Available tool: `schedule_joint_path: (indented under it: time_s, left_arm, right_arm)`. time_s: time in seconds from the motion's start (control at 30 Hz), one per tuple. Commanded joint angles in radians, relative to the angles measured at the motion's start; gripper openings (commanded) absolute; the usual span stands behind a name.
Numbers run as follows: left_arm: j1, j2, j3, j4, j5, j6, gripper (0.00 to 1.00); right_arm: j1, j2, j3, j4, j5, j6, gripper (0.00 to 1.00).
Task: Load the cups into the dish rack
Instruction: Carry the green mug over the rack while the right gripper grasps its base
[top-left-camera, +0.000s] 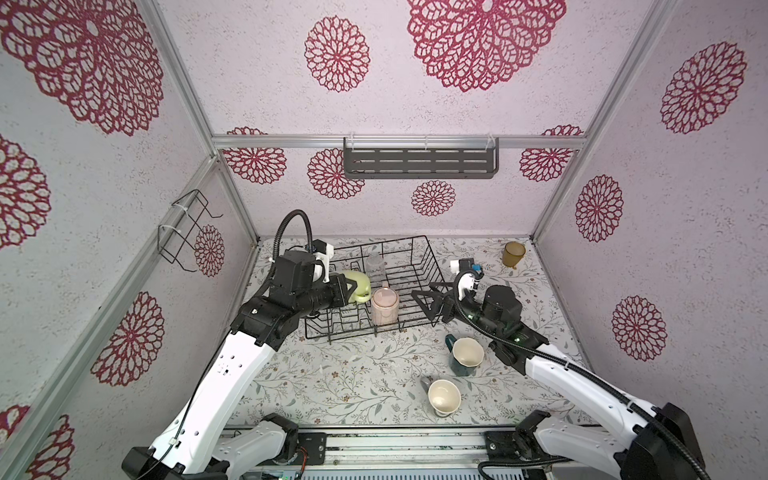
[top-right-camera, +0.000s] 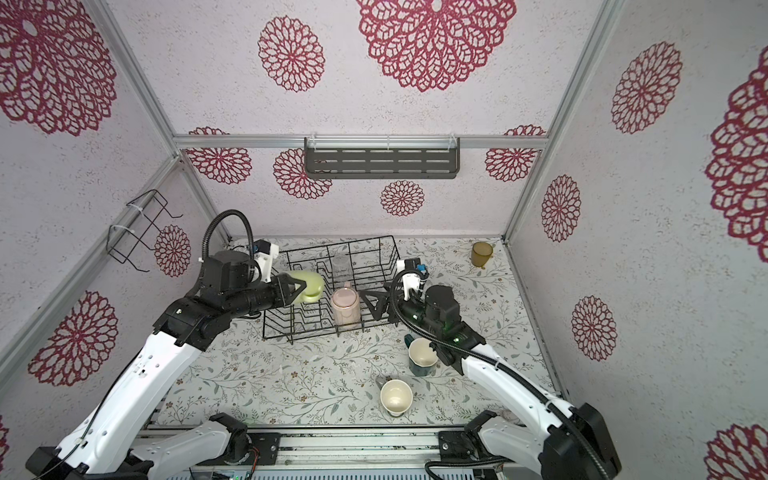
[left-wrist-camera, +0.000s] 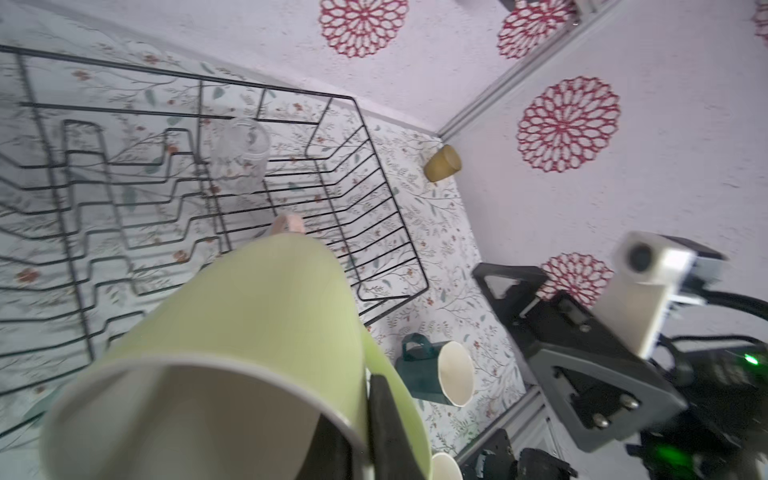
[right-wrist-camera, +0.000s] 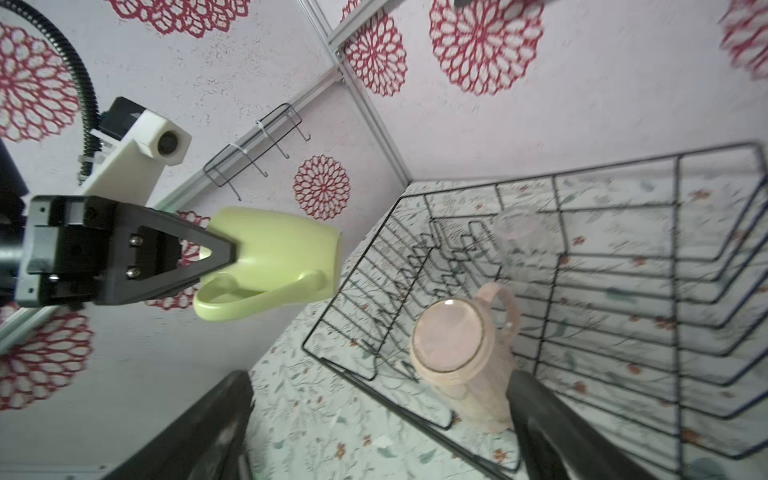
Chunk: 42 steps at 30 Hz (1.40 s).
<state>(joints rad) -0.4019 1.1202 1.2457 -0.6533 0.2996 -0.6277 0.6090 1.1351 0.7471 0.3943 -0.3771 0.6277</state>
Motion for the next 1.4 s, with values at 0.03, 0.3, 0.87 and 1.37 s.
schedule_joint_path:
  time_s: [0.03,0.3,0.87,1.37]
  left_arm:
    - [0.03,0.038,-0.003,0.346,0.189,0.023,0.0]
    - [0.057,0.162,0.002,0.54,0.336,-0.023,0.0]
    - [0.047,0.237,-0.047,0.673,0.478,-0.035,0.0]
    - [0.031,0.229,-0.067,0.665,0.508,0.039,0.0]
  right_arm:
    - [-0.003,0.081,0.072,0.141,-0.206,0.406,0.95]
    - [0.012,0.202,0.019,0.535,-0.316,0.944,0.74]
    - [0.058,0.336,0.078,0.748,-0.258,1.244,0.56]
    - [0.067,0.419,0.111,0.757,-0.221,1.293,0.39]
